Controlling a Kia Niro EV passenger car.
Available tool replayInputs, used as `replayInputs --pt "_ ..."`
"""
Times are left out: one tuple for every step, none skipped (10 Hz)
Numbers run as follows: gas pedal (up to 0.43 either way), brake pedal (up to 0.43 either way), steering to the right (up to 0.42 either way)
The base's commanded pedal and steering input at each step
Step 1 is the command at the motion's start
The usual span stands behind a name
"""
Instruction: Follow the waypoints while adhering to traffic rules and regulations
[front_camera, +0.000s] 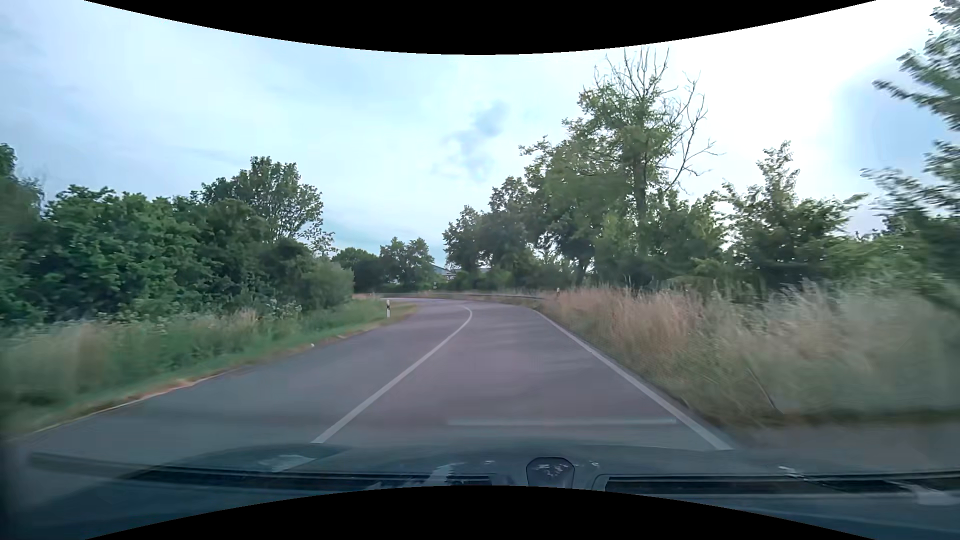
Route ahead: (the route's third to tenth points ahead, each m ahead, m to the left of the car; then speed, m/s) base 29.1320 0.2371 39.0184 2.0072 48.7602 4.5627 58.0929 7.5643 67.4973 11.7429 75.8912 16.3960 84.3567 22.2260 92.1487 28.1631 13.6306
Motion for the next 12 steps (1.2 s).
replayInputs --pt "0.087 0.0 -0.008" --pt "0.087 0.0 -0.008" --pt "0.087 0.0 -0.008" --pt "0.087 0.0 -0.007" --pt "0.087 0.0 -0.006" --pt "0.087 0.0 -0.006" --pt "0.087 0.0 -0.009" --pt "0.087 0.0 -0.013" --pt "0.087 0.0 -0.018" --pt "0.087 0.0 -0.021" --pt "0.087 0.0 -0.021" --pt "0.087 0.0 -0.023"
